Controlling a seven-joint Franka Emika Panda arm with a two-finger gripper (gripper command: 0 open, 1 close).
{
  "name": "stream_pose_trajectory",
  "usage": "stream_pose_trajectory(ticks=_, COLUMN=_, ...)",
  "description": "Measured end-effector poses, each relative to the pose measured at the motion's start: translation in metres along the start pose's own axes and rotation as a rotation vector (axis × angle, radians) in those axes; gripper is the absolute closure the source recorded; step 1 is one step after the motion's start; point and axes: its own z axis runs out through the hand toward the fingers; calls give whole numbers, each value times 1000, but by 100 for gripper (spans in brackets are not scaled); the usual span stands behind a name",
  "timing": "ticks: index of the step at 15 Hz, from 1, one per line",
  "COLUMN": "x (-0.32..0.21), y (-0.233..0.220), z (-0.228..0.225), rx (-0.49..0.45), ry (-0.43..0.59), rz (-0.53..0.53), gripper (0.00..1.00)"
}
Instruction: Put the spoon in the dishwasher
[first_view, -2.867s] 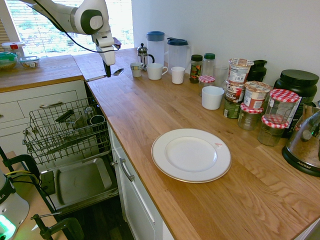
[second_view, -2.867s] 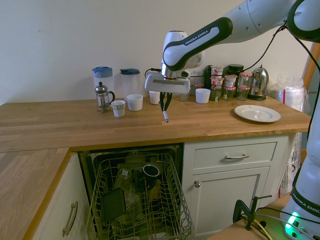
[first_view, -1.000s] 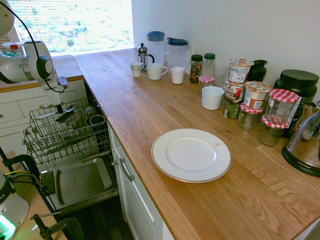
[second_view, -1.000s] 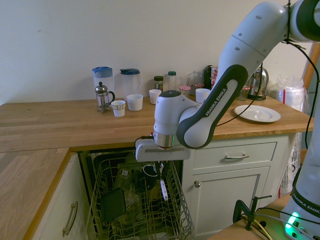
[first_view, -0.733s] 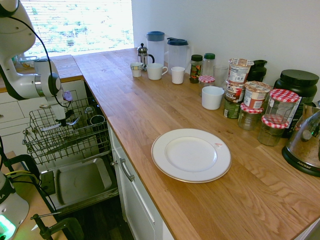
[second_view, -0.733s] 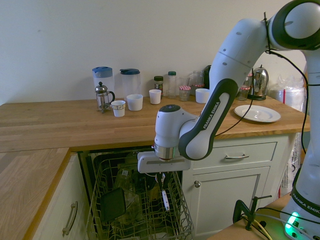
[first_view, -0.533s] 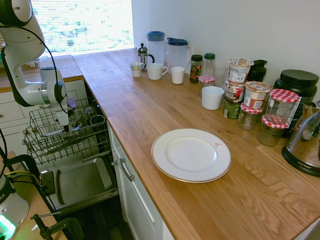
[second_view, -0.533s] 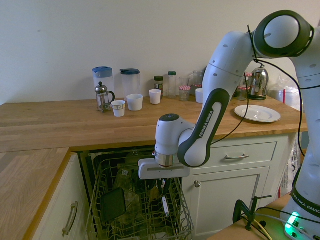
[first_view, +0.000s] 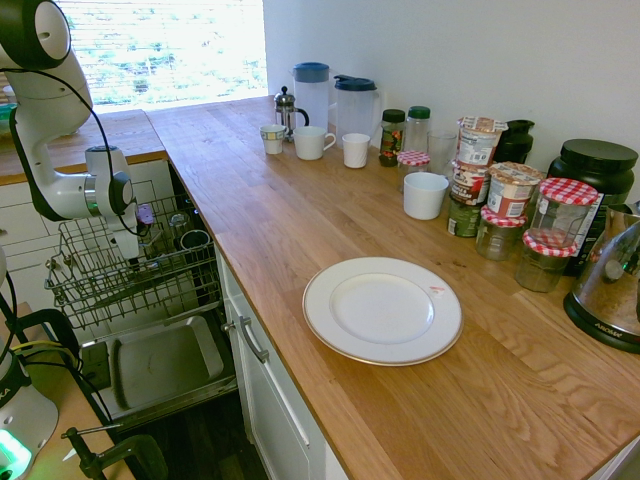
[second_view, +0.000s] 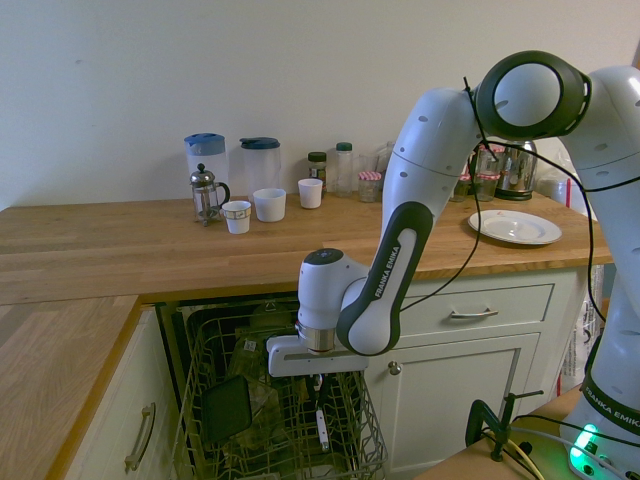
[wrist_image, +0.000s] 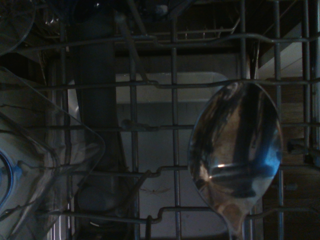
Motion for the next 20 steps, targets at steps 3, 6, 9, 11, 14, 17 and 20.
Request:
stream_pose_trajectory(ticks=3, x=-2, y=-2, z=0, rx=3, ry=3, rz=-4, gripper=0)
stream_pose_trajectory(ticks=6, x=-6, y=-2, z=0, rx=4, ry=4, rz=-4, gripper=0)
stream_pose_trajectory(ticks=9, x=-6, y=-4, z=0, rx=8, ry=9, rz=-2, gripper=0)
stream_pose_trajectory(ticks=11, x=-3, y=-5, z=-1, rx=12, ry=14, rz=2, gripper=0)
stream_pose_trajectory(ticks=14, x=3, y=-4, z=-19, rx=32, ry=25, rz=5, gripper=0)
stream_pose_trajectory(ticks=17, x=8, y=10, z=-57, rx=60, ry=41, rz=10, gripper=0)
stream_pose_trajectory(ticks=20, x=7, y=26, z=-107, rx=91, ry=64, rz=12, gripper=0)
